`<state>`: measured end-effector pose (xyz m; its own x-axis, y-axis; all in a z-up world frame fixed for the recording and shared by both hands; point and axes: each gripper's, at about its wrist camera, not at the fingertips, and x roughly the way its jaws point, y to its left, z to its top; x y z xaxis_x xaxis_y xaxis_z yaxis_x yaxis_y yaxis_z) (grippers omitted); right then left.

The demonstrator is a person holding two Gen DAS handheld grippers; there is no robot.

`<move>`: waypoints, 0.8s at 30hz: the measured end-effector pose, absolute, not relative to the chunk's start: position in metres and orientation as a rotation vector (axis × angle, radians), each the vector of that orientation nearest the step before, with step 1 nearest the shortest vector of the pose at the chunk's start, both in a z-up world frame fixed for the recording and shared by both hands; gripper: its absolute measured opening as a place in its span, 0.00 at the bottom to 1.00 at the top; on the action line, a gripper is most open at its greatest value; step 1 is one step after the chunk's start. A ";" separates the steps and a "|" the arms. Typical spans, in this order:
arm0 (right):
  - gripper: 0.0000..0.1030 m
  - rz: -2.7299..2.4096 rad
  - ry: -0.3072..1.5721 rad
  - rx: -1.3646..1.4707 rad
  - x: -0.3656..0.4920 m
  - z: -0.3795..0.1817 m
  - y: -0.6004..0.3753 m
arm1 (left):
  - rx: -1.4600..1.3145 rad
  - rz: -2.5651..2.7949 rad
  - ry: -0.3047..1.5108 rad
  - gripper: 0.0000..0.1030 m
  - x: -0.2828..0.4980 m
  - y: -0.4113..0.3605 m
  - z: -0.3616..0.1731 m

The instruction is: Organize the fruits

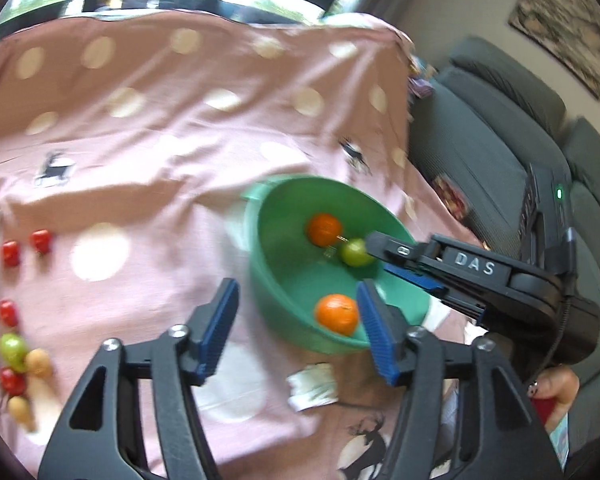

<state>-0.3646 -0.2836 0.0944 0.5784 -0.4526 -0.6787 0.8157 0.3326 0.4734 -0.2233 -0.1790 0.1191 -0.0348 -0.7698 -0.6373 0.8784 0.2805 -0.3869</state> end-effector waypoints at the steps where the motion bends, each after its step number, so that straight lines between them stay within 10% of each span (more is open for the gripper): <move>1: 0.37 -0.871 0.478 0.882 -0.361 0.096 -0.283 | 0.128 -1.301 0.896 0.66 -0.214 -0.168 0.122; 24: 0.52 -0.698 0.600 0.571 -0.235 0.104 -0.219 | -0.067 -0.763 0.938 0.82 -0.083 -0.029 0.084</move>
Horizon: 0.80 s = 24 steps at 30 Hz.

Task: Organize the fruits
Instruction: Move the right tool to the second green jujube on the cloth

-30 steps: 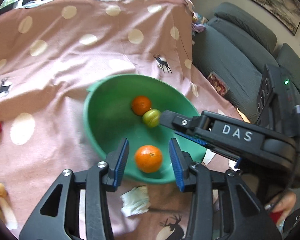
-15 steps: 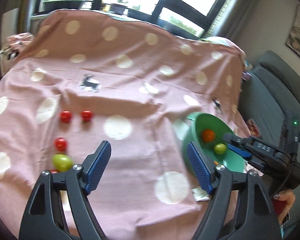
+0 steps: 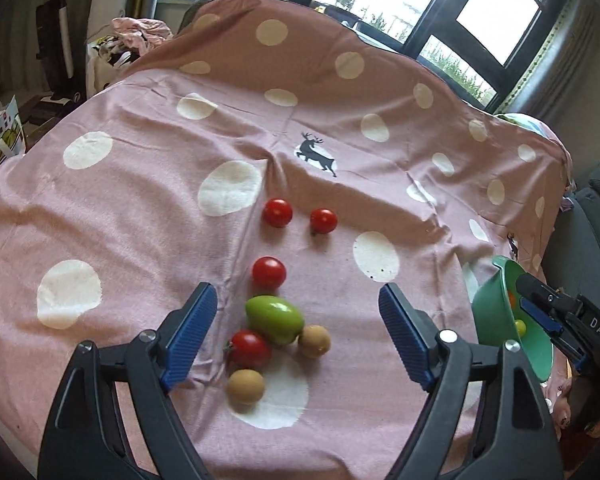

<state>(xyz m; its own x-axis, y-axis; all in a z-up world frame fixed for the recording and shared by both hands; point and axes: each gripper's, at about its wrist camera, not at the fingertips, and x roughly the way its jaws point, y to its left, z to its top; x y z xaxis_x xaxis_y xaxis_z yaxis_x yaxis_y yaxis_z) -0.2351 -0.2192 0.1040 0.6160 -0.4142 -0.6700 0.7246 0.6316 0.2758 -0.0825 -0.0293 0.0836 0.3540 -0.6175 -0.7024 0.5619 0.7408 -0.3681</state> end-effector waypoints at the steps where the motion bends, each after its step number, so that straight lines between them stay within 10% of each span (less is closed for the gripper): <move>1: 0.52 -0.685 0.603 0.566 -0.229 0.102 -0.216 | -0.081 -0.752 0.943 0.83 -0.079 -0.027 0.082; 24: 0.47 -0.275 0.786 0.585 -0.123 0.041 -0.153 | -0.154 -0.520 0.963 0.88 -0.046 0.013 0.071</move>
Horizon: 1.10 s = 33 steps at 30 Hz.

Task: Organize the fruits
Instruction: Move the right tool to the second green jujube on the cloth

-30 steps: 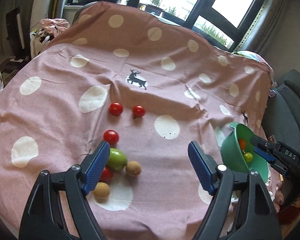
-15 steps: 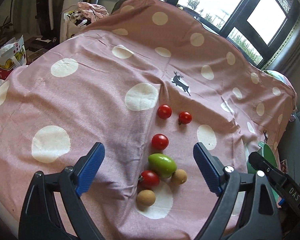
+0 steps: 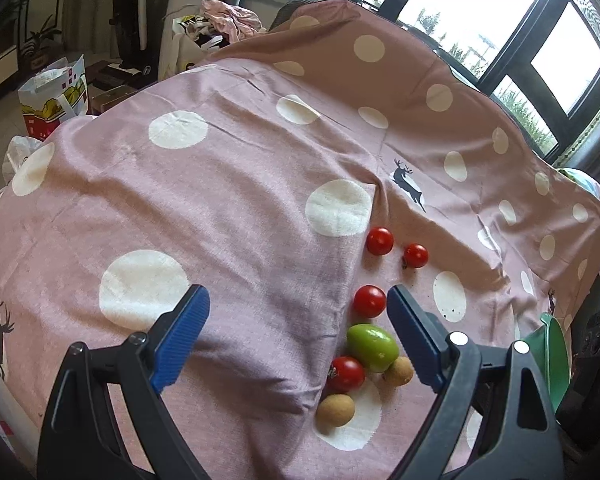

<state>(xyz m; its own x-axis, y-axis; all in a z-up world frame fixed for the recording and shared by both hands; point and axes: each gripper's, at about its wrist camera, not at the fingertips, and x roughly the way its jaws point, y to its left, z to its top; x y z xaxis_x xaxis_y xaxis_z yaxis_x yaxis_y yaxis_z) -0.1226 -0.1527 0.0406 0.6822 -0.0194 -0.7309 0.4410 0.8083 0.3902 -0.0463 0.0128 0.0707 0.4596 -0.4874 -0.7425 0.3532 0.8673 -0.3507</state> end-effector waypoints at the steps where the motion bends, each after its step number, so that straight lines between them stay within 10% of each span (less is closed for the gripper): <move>1: 0.47 -0.266 0.796 0.577 -0.117 0.039 -0.151 | -0.149 -0.517 0.960 0.88 -0.046 0.013 0.071; 33: 0.36 -0.328 0.866 0.608 -0.131 0.034 -0.166 | -0.085 -0.648 0.937 0.86 -0.071 -0.011 0.081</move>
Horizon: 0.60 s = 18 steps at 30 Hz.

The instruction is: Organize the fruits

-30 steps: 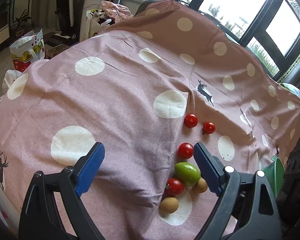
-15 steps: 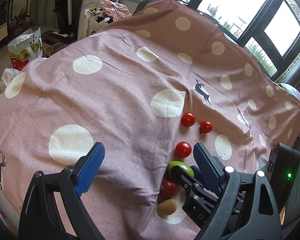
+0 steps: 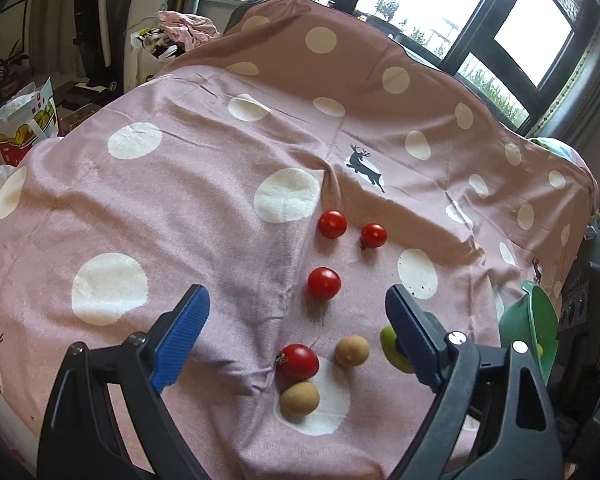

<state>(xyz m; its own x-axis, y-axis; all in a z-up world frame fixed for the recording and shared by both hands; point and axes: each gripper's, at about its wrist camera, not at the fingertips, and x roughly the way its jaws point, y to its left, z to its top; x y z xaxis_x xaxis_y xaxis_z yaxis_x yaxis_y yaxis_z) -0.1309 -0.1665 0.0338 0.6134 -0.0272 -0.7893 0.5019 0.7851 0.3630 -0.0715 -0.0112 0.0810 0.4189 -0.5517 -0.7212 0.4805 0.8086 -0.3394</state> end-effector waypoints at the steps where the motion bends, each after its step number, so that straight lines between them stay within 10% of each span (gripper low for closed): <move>1: 0.36 -0.344 0.882 0.631 -0.136 0.032 -0.173 | -0.074 -0.659 0.935 0.86 -0.074 -0.014 0.081; 18: 0.36 -0.446 0.948 0.772 -0.174 0.014 -0.220 | 0.127 -0.925 1.072 0.68 -0.122 -0.081 0.049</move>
